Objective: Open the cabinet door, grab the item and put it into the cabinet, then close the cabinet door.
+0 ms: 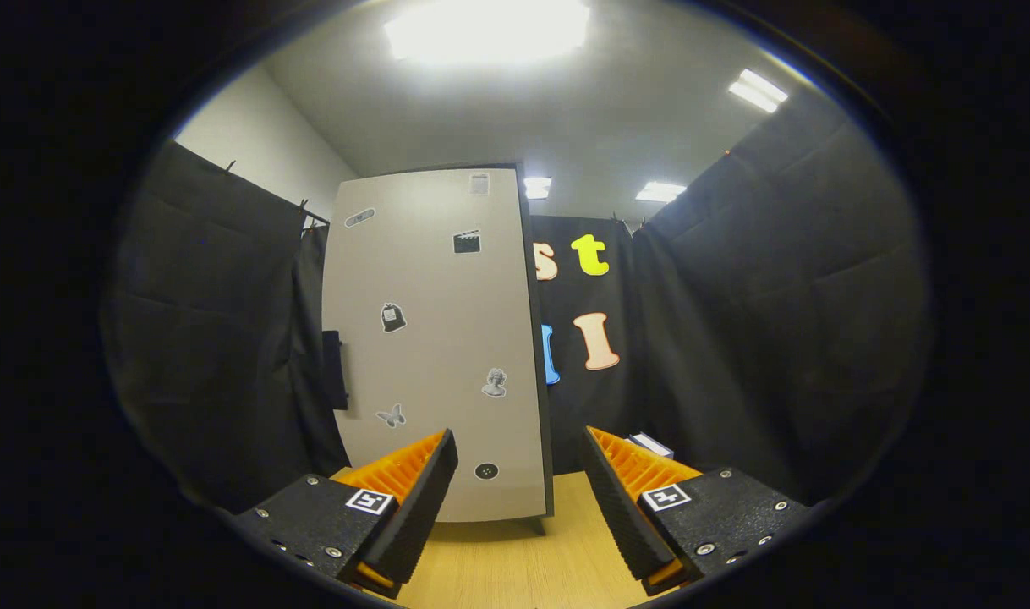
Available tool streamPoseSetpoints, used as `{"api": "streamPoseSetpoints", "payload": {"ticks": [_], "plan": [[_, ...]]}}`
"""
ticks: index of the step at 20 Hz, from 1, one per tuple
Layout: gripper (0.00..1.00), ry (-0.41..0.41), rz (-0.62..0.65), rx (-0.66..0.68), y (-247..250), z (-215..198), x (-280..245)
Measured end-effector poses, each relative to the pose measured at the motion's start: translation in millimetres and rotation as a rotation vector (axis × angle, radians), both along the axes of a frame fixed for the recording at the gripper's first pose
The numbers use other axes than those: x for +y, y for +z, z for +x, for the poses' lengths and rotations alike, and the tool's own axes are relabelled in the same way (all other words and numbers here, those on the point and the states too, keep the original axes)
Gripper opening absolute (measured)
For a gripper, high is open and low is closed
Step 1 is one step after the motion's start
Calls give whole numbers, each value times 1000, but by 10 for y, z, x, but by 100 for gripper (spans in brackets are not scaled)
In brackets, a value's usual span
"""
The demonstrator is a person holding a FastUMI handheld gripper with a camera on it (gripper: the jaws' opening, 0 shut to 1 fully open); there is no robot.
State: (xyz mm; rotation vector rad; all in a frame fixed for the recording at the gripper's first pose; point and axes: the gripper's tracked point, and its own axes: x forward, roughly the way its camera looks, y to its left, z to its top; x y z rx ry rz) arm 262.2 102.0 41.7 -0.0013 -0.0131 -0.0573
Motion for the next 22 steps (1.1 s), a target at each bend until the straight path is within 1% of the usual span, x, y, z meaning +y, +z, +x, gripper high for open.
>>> {"api": "streamPoseSetpoints", "payload": {"ticks": [22], "plan": [[91, 11, -18, -19, 50, 16, 66]]}}
